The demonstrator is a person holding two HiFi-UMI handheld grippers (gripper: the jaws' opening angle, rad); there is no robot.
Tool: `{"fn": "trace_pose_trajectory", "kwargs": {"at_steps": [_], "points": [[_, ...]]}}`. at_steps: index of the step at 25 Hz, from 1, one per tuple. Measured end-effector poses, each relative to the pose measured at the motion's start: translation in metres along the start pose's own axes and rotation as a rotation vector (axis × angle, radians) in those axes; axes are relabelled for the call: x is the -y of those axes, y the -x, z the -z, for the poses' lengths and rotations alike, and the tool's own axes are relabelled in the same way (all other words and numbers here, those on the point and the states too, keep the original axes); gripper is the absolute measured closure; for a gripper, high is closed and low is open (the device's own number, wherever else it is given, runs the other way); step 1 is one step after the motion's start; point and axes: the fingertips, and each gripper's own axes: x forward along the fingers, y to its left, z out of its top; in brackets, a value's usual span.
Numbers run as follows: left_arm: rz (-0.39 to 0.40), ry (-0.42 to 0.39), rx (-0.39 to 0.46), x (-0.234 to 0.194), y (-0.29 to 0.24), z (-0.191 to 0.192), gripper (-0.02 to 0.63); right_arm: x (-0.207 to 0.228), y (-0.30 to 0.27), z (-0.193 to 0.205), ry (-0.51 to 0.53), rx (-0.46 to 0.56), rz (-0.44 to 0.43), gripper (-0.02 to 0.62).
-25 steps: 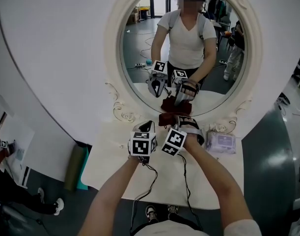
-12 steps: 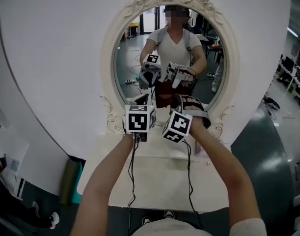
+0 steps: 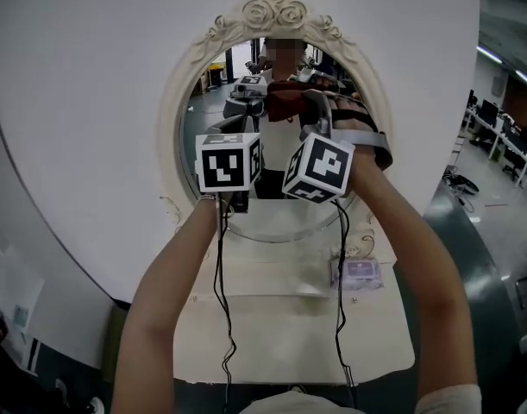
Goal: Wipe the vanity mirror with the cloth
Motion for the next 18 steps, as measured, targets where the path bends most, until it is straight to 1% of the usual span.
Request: {"fn": "trace_pose_trajectory", "kwargs": {"at_steps": [3,6,10,13,18], "points": [[0.021,0.006,0.026,0.009,0.0,-0.023,0.595,0.039,-0.001,0.002,0.058,-0.018,0.085,0.534],[0.034,-0.008,0.045,0.021,-0.001,-0.037,0.595,0.053,-0.005,0.008,0.097,-0.039,0.117,0.534],[0.06,0.0,0.042,0.037,-0.006,-0.04,0.595,0.047,-0.007,0.023,0.16,-0.078,0.119,0.534],[0.078,0.002,0.021,0.048,-0.012,-0.029,0.595,0.035,-0.008,0.035,0.195,-0.095,0.11,0.534],[0.107,0.005,-0.011,0.067,-0.017,-0.003,0.595,0.013,-0.004,0.052,0.193,-0.113,0.071,0.534]]}}
